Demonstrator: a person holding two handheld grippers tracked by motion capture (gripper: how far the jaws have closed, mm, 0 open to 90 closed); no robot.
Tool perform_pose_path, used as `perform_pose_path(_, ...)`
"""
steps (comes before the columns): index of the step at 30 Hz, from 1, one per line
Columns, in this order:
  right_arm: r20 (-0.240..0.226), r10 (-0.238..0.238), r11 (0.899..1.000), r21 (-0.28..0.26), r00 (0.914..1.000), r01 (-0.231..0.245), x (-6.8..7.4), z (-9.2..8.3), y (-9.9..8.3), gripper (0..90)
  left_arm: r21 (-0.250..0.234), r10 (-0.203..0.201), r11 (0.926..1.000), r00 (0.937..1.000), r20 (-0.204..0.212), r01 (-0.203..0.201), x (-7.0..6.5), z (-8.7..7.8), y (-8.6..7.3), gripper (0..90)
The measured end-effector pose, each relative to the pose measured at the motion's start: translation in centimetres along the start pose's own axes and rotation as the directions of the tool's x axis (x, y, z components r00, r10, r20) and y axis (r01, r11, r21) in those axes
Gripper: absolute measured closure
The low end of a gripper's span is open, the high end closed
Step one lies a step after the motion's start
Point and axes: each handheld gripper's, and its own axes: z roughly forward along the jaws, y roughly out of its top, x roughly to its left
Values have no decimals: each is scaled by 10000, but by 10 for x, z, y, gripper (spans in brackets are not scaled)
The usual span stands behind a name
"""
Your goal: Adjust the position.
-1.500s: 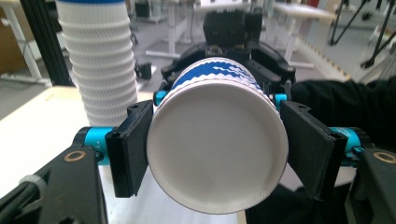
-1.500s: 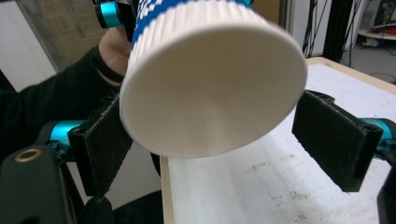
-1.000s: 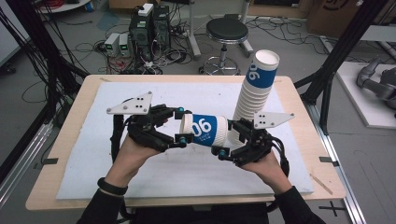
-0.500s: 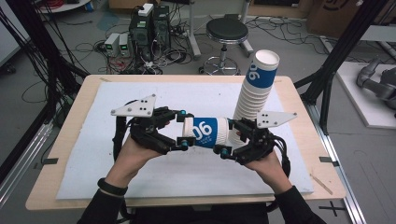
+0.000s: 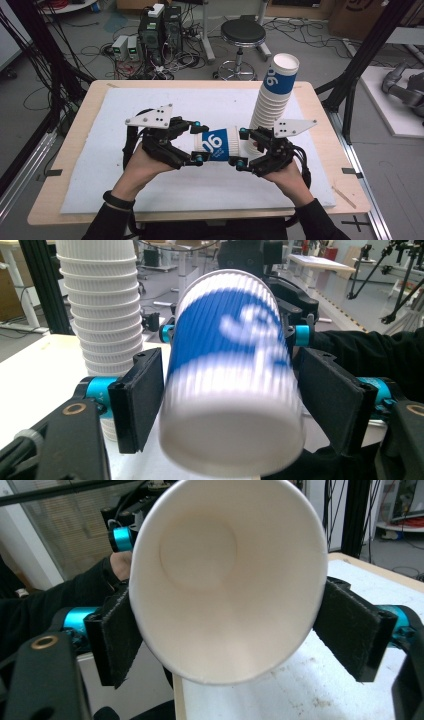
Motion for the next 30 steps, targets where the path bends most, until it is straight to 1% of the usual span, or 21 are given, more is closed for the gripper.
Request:
perform_pose_path(1, 8, 20, 10000, 43, 10000, -20, 0, 0, 0, 183, 0, 0, 10000, 10000, 0, 0, 0, 0, 0, 270)
perform_pose_path(3, -29, 20, 10000, 60, 10000, -20, 0, 1, 0, 193, 238, 50, 9997, 10000, -6, -50, -1, 2, 1, 270)
perform_pose_path(5, -37, 12, 10000, 67, 10000, -11, 0, 1, 0, 194, 289, 33, 9996, 10000, 65, -35, -1, 2, 1, 271)
perform_pose_path(7, -58, -14, 9999, 160, 10000, 15, 0, 2, -1, 197, 395, 37, 9992, 10000, 43, -39, -1, 4, 0, 271)
perform_pose_path(9, -48, -38, 9999, 159, 10000, 38, 0, 3, -1, 198, 614, 64, 9981, 10000, 39, -66, -1, 6, 0, 271)
perform_pose_path(10, -17, 29, 9998, 214, 10000, -29, 0, 3, -1, 199, 711, 110, 9974, 9999, -39, -107, -1, 7, 0, 271)
perform_pose_path(12, -38, 7, 9998, 209, 10000, -6, 0, 4, -2, 199, 786, 142, 9968, 9999, -74, -136, -1, 7, 0, 270)
perform_pose_path(13, 17, 4, 9997, 236, 10000, -4, 0, 3, -2, 200, 928, 220, 9955, 9996, -200, -201, -1, 6, 0, 262)
perform_pose_path(14, 4, 18, 9997, 224, 10000, -18, 0, 2, -2, 205, 928, 220, 9955, 9996, -200, -201, -1, 6, 0, 259)
perform_pose_path(15, 4, 18, 9997, 224, 10000, -18, 0, 2, -2, 205, 984, 240, 9949, 9992, -329, -207, -2, 5, 1, 259)
perform_pose_path(16, 9, -1, 9998, 199, 10000, 0, -1, 2, -1, 205, 1056, 256, 9942, 9991, -333, -219, -1, 3, 1, 258)
perform_pose_path(18, 52, -9, 9998, 195, 10000, 8, -1, 0, -1, 205, 1137, 219, 9933, 9995, -210, -193, -2, 1, 3, 251)
perform_pose_path(20, 62, -36, 9998, 180, 10000, 35, -1, 0, -1, 205, 1219, 74, 9925, 10000, 6, -74, -2, 1, 4, 236)
perform_pose_path(21, 52, 8, 9997, 229, 10000, -9, -1, 0, -1, 205, 1313, -34, 9913, 9999, 126, 18, -2, 2, 4, 236)
perform_pose_path(22, 32, -63, 9997, 245, 10000, 62, -1, 2, -2, 205, 1384, -201, 9902, 9996, 181, 174, -2, 3, 3, 213)
perform_pose_path(23, 32, -63, 9997, 245, 10000, 62, -1, 2, -2, 205, 1583, -240, 9872, 9994, 240, 199, -1, 4, 3, 213)
perform_pose_path(25, 28, -48, 9996, 263, 10000, 48, 0, 2, -2, 205, 1994, -270, 9796, 9996, 124, 239, -1, 7, 2, 207)
perform_pose_path(26, 0, -39, 9996, 287, 10000, 39, 0, 2, -2, 205, 2279, -209, 9735, 9998, 72, 187, -1, 10, 1, 206)
perform_pose_path(27, 4, -58, 9996, 285, 10000, 58, 0, 2, -2, 205, 2279, -209, 9735, 9998, 72, 187, -1, 10, 1, 199)
perform_pose_path(28, 16, -75, 9996, 290, 10000, 74, 0, 2, -2, 205, 2404, -190, 9705, 9998, 19, 180, -1, 12, 1, 196)
perform_pose_path(30, -16, -75, 9996, 288, 10000, 75, 0, 3, -2, 205, 2620, -204, 9649, 9998, 77, 177, -1, 16, 0, 196)
